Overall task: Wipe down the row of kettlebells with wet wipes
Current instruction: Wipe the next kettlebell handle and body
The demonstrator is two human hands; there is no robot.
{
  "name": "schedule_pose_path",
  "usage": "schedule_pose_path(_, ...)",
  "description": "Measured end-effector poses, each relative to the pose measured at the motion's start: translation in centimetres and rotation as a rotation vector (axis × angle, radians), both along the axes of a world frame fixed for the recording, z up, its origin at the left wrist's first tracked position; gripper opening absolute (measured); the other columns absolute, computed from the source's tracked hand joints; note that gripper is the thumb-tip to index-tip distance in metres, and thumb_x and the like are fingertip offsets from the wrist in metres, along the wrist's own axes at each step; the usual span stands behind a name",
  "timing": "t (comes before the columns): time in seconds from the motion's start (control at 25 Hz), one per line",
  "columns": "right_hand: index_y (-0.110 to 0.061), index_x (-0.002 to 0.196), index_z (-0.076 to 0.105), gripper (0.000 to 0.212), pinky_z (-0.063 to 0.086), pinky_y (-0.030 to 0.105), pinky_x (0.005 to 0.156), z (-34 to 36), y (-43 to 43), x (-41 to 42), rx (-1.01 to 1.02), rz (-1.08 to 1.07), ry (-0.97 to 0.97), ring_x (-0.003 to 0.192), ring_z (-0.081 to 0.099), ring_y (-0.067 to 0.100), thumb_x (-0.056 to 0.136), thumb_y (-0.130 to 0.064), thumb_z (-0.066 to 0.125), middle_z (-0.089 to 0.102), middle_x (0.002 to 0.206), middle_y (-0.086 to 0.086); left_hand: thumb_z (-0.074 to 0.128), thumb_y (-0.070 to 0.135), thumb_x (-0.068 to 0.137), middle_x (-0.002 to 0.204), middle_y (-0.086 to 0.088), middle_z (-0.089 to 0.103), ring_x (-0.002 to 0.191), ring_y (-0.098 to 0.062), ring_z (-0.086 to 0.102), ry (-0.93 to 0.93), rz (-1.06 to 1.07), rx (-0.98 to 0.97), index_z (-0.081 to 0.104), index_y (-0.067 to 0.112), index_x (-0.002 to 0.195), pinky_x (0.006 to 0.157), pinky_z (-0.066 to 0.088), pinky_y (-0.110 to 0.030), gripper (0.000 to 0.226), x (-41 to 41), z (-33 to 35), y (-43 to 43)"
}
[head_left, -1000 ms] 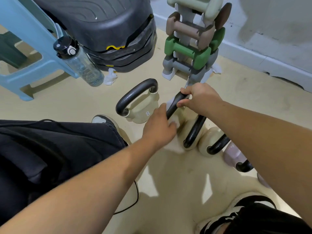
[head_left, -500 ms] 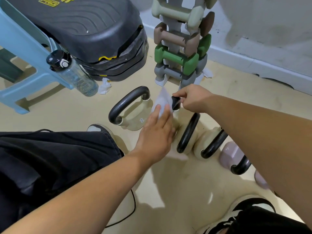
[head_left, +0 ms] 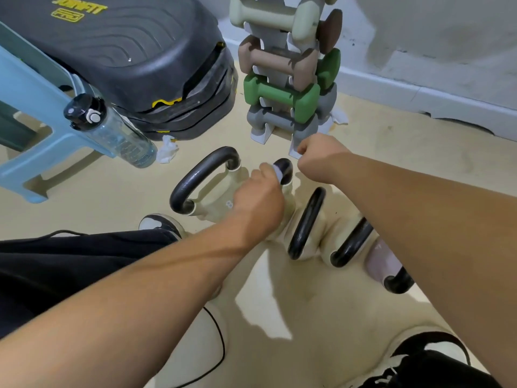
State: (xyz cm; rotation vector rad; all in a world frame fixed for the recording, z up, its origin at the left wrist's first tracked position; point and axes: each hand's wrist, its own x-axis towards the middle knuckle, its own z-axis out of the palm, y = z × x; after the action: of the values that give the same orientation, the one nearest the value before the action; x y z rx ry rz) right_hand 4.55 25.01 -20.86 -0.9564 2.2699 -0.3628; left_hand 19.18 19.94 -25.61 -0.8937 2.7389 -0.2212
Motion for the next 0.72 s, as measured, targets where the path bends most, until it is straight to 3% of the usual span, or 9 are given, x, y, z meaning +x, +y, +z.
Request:
schedule_pose_path(0.04, -0.01, 0.09, 0.063, 0.02, 0.051, 0.034, 0.067, -0.1, -0.1, -0.5, 0.005, -0.018, 0.01, 0.084, 0.054, 0.032, 0.083, -0.002, 0.046, 0.059, 0.09, 0.009, 0.053, 0.007, 0.073, 0.085, -0.011, 0.063, 0.066, -0.025, 0.064, -0.03, -0.014, -0.041, 0.063, 0.0, 0.105, 0.05, 0.027, -0.027, 0.034, -1.6, 1.0, -0.4)
schedule_pose_path(0.08, -0.01, 0.099, 0.065, 0.025, 0.053, 0.034, 0.074, -0.2, -0.2, -1.0, 0.001, -0.038, 0.013, 0.088, 0.057, 0.031, 0.084, -0.003, 0.046, 0.062, 0.096, 0.01, 0.061, 0.009, 0.077, 0.089, -0.01, 0.065, 0.072, -0.025, 0.067, -0.085, -0.019, -0.026, 0.063, 0.004, 0.106, 0.052, 0.03, -0.027, 0.03, -3.4, 1.7, -0.8)
schedule_pose_path(0.16, -0.008, 0.097, 0.063, 0.019, 0.047, 0.032, 0.071, -0.4, -0.3, -1.8, -0.018, -0.062, 0.005, 0.084, 0.054, 0.03, 0.086, -0.005, 0.047, 0.06, 0.093, 0.01, 0.054, 0.007, 0.092, 0.116, -0.011, 0.059, 0.103, -0.028, 0.062, -0.238, -0.011, 0.11, 0.058, 0.008, 0.124, 0.069, 0.041, -0.032, 0.032, -7.1, 2.1, -1.5)
schedule_pose_path(0.28, -0.007, 0.097, 0.063, 0.017, 0.044, 0.031, 0.069, -1.5, 0.2, -2.2, 0.011, -0.078, -0.001, 0.085, 0.055, 0.029, 0.086, -0.006, 0.049, 0.06, 0.093, 0.009, 0.048, 0.008, 0.098, 0.101, -0.001, 0.055, 0.096, -0.024, 0.051, -0.439, -0.107, 0.148, 0.062, 0.015, 0.122, 0.077, 0.043, -0.03, 0.028, -10.4, 1.9, -1.5)
schedule_pose_path(0.36, -0.011, 0.11, 0.065, 0.029, 0.052, 0.033, 0.08, -2.7, 0.6, -2.0, 0.046, -0.023, 0.024, 0.097, 0.059, 0.029, 0.084, -0.009, 0.051, 0.063, 0.111, 0.008, 0.05, 0.007, 0.095, 0.101, -0.004, 0.055, 0.089, -0.026, 0.048, -0.307, -0.137, 0.166, 0.062, 0.017, 0.121, 0.072, 0.041, -0.034, 0.03, -8.7, 1.8, -2.1)
schedule_pose_path(0.44, -0.013, 0.119, 0.065, 0.036, 0.054, 0.037, 0.093, -3.6, 0.9, -1.5, 0.045, 0.021, 0.03, 0.109, 0.059, 0.028, 0.085, -0.012, 0.052, 0.06, 0.124, 0.007, 0.048, 0.004, 0.091, 0.101, -0.01, 0.051, 0.08, -0.032, 0.052, 0.003, -0.051, 0.274, 0.054, 0.016, 0.125, 0.065, 0.04, -0.037, 0.036, -4.8, 1.2, -1.9)
schedule_pose_path(0.52, -0.012, 0.118, 0.066, 0.035, 0.052, 0.04, 0.097, -4.0, 0.7, -1.1, 0.026, 0.042, 0.009, 0.113, 0.059, 0.028, 0.086, -0.011, 0.05, 0.06, 0.126, 0.008, 0.045, 0.002, 0.09, 0.099, -0.009, 0.048, 0.074, -0.035, 0.055, 0.228, 0.066, 0.295, 0.041, 0.018, 0.132, 0.058, 0.042, -0.04, 0.045, -0.9, 0.5, -0.7)
schedule_pose_path(0.64, -0.01, 0.102, 0.065, 0.025, 0.054, 0.037, 0.09, -4.3, 0.5, -1.1, 0.005, 0.033, 0.004, 0.101, 0.059, 0.028, 0.084, -0.008, 0.048, 0.061, 0.117, 0.009, 0.047, 0.006, 0.093, 0.104, -0.008, 0.048, 0.07, -0.033, 0.054, 0.173, 0.154, 0.206, 0.026, 0.019, 0.148, 0.056, 0.042, -0.039, 0.06, 1.5, 0.4, 1.1)
schedule_pose_path(0.72, -0.011, 0.105, 0.064, 0.026, 0.054, 0.037, 0.09, -4.4, 0.4, -1.2, 0.017, 0.031, 0.02, 0.101, 0.059, 0.027, 0.084, -0.01, 0.048, 0.06, 0.117, 0.008, 0.047, 0.002, 0.091, 0.11, -0.012, 0.051, 0.079, -0.036, 0.061, 0.098, 0.12, 0.174, 0.031, 0.012, 0.145, 0.058, 0.043, -0.04, 0.057, -0.9, 1.1, 0.1)
